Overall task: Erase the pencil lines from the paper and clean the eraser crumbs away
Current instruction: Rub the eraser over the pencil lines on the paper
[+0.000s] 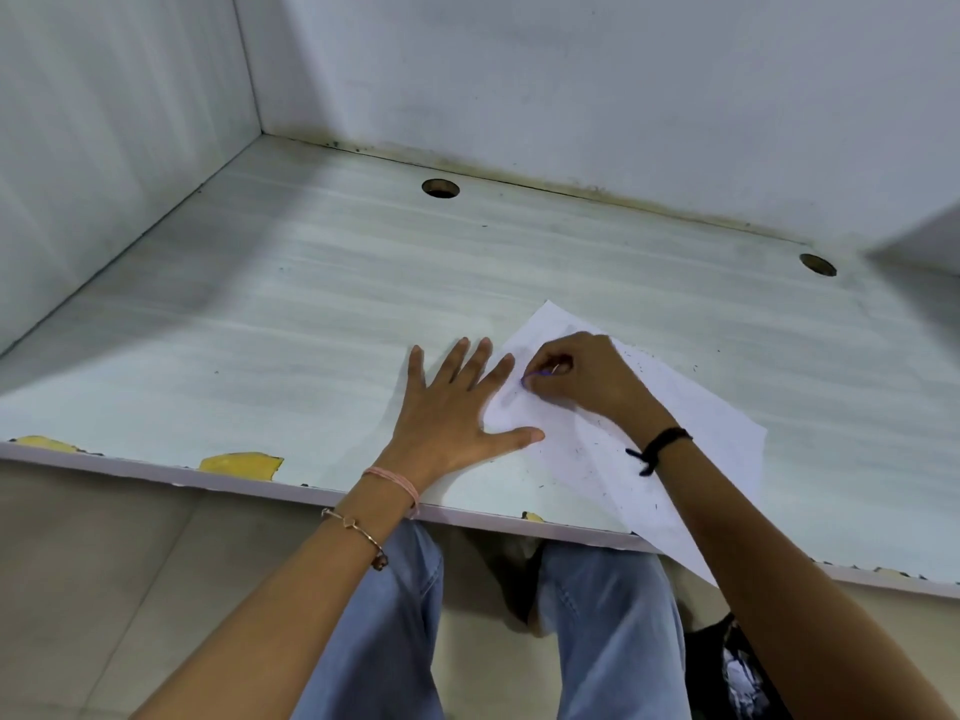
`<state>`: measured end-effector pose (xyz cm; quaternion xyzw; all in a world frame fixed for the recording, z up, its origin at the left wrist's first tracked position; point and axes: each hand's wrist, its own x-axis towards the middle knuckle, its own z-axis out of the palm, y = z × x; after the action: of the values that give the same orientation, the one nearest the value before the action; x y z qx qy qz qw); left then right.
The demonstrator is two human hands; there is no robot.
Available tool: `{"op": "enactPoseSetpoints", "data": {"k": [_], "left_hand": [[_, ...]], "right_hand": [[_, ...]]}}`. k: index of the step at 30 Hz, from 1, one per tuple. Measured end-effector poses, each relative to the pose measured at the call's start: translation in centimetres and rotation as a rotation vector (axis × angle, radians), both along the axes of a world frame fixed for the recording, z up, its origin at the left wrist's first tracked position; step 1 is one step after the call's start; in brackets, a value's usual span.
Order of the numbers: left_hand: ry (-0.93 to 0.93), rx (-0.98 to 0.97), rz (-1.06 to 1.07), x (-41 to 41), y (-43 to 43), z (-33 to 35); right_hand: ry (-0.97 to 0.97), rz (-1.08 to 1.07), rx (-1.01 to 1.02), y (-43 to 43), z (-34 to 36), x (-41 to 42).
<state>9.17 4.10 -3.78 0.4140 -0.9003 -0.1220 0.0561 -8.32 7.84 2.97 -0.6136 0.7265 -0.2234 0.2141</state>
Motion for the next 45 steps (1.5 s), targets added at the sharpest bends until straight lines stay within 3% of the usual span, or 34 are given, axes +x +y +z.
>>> {"op": "enactPoseSetpoints", "data": {"k": [2, 7, 11, 13, 20, 26, 32, 37, 42, 45], "left_hand": [[0.005, 0.001, 0.001, 0.0, 0.1, 0.1], [-0.012, -0.021, -0.005, -0.1, 0.0, 0.0], [0.010, 0.011, -0.001, -0.1, 0.1, 0.0], [0.009, 0.008, -0.001, 0.0, 0.1, 0.1], [0.088, 0.004, -0.005, -0.1, -0.1, -0.1], [0.147, -0.045, -0.029, -2.2, -0.7, 0.5], [-0.017, -0.029, -0.046, -2.9, -0.9, 0.2], [-0.035, -0.050, -0.049, -2.9, -1.1, -0.2], [-0.003, -0.030, -0.044, -2.8, -0.9, 0.0], [0.003, -0.042, -0.045, -3.0, -1.0, -0.2]], "right_hand": [[0.001, -0.067, -0.056, -0.4, -0.1, -0.2], [-0.007, 0.118, 0.050, 1.0, -0.5, 1.7], [-0.036, -0.128, -0.050, -0.9, -0.7, -1.2], [-0.077, -0.148, -0.045, -0.8, -1.0, -1.5], [-0.410, -0.197, -0.096, 2.0, -1.9, -2.4], [-0.200, -0.144, -0.099, 2.4, -1.8, -1.9], [-0.101, -0.151, -0.098, 2.3, -1.6, -1.5], [-0.029, 0.004, -0.083, 1.9, -1.3, 0.1], [0.036, -0.159, -0.105, -0.6, -0.6, -1.6], [0.045, -0.012, -0.032, 0.7, -0.5, 0.2]]}}
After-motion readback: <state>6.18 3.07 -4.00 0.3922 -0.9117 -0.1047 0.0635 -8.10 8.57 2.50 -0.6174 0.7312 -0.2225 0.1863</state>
